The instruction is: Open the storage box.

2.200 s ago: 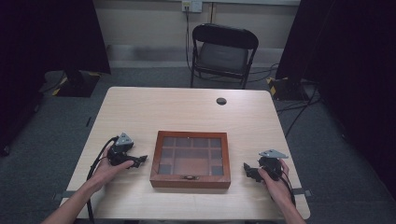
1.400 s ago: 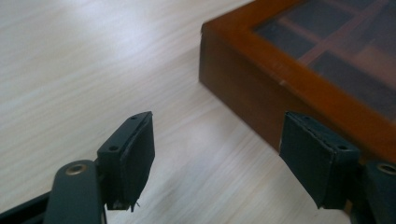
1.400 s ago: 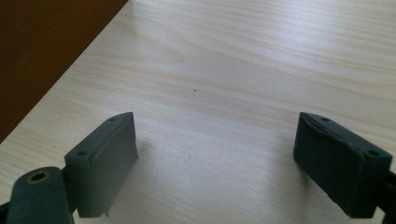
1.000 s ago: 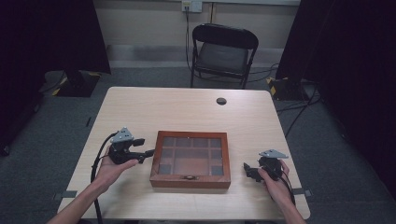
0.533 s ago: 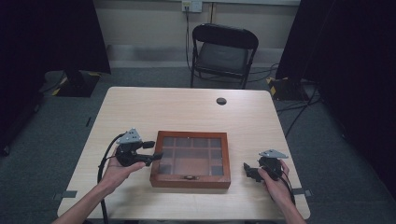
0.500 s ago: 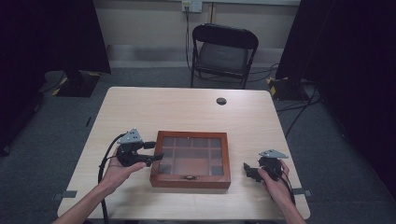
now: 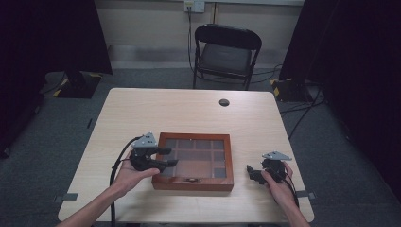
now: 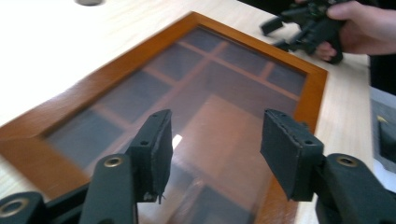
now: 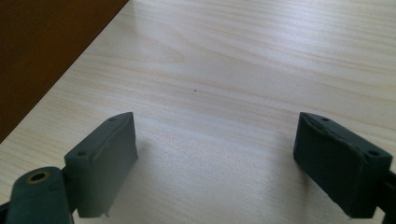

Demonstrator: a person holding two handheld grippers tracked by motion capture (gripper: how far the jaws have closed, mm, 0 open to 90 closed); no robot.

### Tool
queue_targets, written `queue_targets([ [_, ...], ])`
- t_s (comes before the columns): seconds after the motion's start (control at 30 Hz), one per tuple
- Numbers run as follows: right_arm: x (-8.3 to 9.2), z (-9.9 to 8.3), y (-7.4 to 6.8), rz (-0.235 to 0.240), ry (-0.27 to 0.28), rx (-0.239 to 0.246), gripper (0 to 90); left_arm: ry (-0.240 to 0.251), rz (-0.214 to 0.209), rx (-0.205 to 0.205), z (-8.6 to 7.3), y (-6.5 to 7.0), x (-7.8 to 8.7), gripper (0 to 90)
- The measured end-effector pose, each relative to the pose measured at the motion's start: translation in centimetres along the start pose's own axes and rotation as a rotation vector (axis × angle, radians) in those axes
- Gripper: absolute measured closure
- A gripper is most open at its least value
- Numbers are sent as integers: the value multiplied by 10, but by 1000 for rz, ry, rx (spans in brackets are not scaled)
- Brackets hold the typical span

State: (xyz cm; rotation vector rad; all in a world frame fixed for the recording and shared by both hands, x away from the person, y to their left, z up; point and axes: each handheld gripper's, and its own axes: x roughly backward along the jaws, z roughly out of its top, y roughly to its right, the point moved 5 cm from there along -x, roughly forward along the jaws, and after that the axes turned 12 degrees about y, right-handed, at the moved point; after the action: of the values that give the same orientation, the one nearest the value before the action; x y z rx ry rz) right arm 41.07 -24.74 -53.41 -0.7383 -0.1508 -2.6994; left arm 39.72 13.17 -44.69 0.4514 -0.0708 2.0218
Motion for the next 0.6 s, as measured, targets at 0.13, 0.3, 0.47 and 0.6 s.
queue_targets([
  [0.13,0,0,0,1,0,1,126,-23,-62,-15,1,13,-14,472],
  [0.3,0,0,0,1,0,1,126,-41,-139,-33,0,32,-28,539],
  [0.47,0,0,0,1,0,1,126,-54,-205,-33,-3,41,-34,656],
  [0.6,0,0,0,1,0,1,126,-87,-239,-25,-11,44,-38,736],
])
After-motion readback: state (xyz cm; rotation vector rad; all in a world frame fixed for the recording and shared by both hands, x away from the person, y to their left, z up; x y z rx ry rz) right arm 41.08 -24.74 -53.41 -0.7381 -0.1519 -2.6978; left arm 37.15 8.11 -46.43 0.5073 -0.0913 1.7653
